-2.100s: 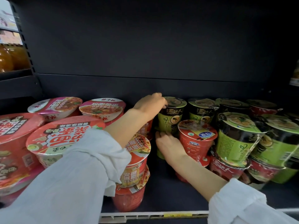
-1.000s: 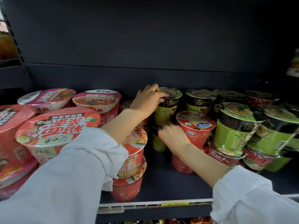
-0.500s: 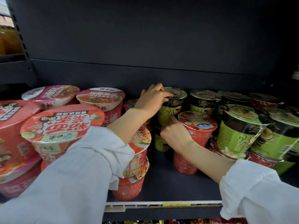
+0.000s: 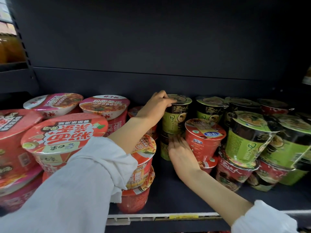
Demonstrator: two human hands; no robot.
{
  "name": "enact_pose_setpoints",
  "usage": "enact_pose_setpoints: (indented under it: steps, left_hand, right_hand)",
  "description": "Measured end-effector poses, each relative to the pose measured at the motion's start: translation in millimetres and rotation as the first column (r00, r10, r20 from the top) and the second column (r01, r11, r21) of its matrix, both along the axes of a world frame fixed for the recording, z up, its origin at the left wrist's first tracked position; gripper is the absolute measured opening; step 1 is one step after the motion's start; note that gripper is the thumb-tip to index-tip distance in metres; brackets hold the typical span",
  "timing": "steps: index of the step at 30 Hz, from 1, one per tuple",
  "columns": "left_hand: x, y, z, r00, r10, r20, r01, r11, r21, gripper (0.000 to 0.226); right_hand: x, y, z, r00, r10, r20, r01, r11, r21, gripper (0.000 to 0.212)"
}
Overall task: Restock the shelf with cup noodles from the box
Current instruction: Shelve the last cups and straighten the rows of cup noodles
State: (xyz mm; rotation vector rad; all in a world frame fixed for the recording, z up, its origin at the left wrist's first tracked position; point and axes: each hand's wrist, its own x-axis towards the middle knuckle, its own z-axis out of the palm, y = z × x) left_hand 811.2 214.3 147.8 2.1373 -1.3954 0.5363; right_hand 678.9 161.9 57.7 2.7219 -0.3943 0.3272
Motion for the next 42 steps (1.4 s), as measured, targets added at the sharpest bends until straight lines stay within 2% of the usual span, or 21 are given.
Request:
enact_pose_setpoints:
  steps: [2, 5, 10, 14, 19, 23, 26, 29, 32, 35, 39, 42]
  left_hand:
    - [0, -1, -1, 0.999, -0.013, -0.031, 0.013, 1.000, -0.008, 0.040]
    - [1, 2, 0, 0.994, -0.012, -0.107, 0.009, 1.000, -0.023, 0.039]
    - [-5, 5, -1, 0.999, 0.005, -0.046, -0.004, 1.000, 0.010, 0.037]
    - [-5, 9, 2, 0.999, 0.029, -0.041, -0.029, 1.000, -0.001, 0.040]
    - [-11, 10, 4, 0.997, 0.036, -0.062, -0.035, 0.999, 0.015, 0.040]
    - [-17, 9, 9, 0.993, 0.093, -0.071, -0.086, 0.992, 0.089, 0.039]
    - [-22, 13, 17, 0.979, 0.179, -0.101, -0.161, 0.972, 0.169, 0.041]
    - [-35, 26, 25, 0.955, 0.271, -0.119, -0.237, 0.941, 0.243, 0.043]
    - [-48, 47, 23, 0.961, 0.265, -0.075, -0.235, 0.932, 0.276, 0.040]
    - [-59, 69, 22, 0.969, 0.242, -0.044, -0.222, 0.939, 0.262, 0.031]
    - [-73, 98, 25, 0.970, 0.238, -0.057, -0.210, 0.927, 0.312, 0.028]
    - [-79, 122, 23, 0.973, 0.217, -0.076, -0.168, 0.896, 0.412, 0.034]
  right_hand:
    - [-2, 0, 4, 1.000, 0.006, -0.009, -0.005, 0.995, 0.096, 0.058]
    - [4, 1, 3, 0.999, 0.013, -0.036, -0.011, 0.999, 0.052, 0.058]
    - [3, 2, 6, 0.997, 0.017, -0.081, -0.010, 0.996, 0.087, 0.056]
    - [1, -1, 8, 0.997, 0.048, -0.067, -0.041, 0.994, 0.101, 0.043]
    - [10, 1, 15, 0.994, 0.000, -0.112, 0.016, 0.990, 0.139, 0.037]
    - [10, 3, 25, 0.987, -0.008, -0.158, 0.037, 0.983, 0.180, 0.040]
    - [5, 3, 31, 0.988, 0.016, -0.155, 0.032, 0.952, 0.305, 0.047]
    - [-4, 5, 38, 0.997, 0.044, -0.065, -0.003, 0.852, 0.523, 0.050]
    - [-19, 12, 44, 0.992, 0.124, -0.008, -0.085, 0.723, 0.686, 0.054]
    - [-32, 24, 47, 0.978, 0.208, -0.035, -0.098, 0.598, 0.795, 0.061]
    - [-42, 46, 38, 0.947, 0.316, -0.065, -0.041, 0.318, 0.947, 0.078]
    - [-41, 58, 24, 0.940, 0.335, -0.060, -0.027, 0.250, 0.968, 0.096]
